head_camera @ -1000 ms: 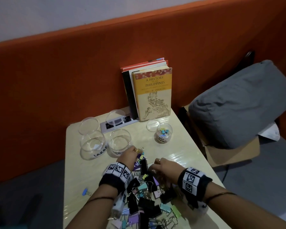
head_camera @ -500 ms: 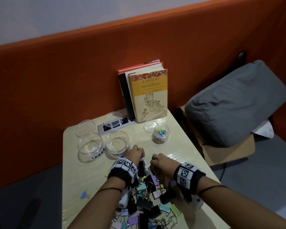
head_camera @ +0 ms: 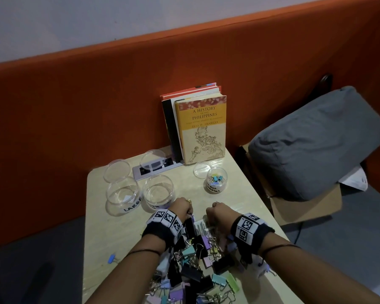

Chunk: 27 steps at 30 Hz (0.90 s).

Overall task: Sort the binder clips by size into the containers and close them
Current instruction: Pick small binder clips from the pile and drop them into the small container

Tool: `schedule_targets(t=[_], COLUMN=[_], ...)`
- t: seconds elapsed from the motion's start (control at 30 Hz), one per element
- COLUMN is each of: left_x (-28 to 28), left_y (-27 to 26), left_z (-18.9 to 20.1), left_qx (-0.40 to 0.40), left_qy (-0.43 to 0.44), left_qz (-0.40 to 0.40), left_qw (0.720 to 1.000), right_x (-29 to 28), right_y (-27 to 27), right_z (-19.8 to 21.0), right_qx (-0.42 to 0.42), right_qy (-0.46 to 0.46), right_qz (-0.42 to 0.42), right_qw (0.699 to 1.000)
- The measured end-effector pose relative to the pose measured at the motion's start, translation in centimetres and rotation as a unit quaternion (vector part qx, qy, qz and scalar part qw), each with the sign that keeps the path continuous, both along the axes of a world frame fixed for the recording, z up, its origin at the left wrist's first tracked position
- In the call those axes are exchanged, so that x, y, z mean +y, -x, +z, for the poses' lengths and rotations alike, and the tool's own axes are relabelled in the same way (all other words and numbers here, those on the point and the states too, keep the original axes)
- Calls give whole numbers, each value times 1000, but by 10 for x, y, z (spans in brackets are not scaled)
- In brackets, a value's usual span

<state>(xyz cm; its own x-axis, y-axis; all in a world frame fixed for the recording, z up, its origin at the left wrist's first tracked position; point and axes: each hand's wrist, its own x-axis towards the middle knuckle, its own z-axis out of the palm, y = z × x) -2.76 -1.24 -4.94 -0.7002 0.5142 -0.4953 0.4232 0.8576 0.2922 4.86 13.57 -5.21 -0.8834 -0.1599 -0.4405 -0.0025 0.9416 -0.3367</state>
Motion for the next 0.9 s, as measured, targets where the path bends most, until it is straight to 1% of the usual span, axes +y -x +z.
schedule_targets(t=[0.17, 0.3, 0.43, 0.53, 0.67, 0.73, 0.77, 0.8, 0.87, 0.9], left_x=[-4, -5, -4, -4, -7, -8, -8, -8, -8, -8], left_y=[2, -1, -2, -1, -1, -3, -3, -3, -3, -3], left_z=[-3, -3, -6, -5, -5, -6, -6, -6, -5, -4], left_qx=[39, 44, 45, 43, 43, 45, 45, 44, 37, 32], left_qy=[-20, -34, -51, -68, -94, -103, -107, -109, -110, -112], left_qz=[-18, -32, -17, 1, 25, 37, 40, 41, 47, 52], left_qw=[999, 998, 998, 997, 994, 993, 992, 992, 992, 992], right_x=[13, 21, 30, 37, 43, 41, 36, 30, 17, 10], right_y=[-4, -9, -7, 1, 9, 7, 5, 3, 2, 3], right_z=[3, 4, 7, 11, 16, 16, 14, 13, 8, 5], right_qx=[42, 75, 93, 90, 106, 81, 61, 44, 40, 41], right_qy=[91, 180, 202, 203, 214, 237, 241, 227, 171, 145], right_qz=[-97, -190, -244, -262, -298, -284, -260, -225, -148, -115], right_qw=[990, 962, 944, 939, 924, 925, 933, 947, 973, 982])
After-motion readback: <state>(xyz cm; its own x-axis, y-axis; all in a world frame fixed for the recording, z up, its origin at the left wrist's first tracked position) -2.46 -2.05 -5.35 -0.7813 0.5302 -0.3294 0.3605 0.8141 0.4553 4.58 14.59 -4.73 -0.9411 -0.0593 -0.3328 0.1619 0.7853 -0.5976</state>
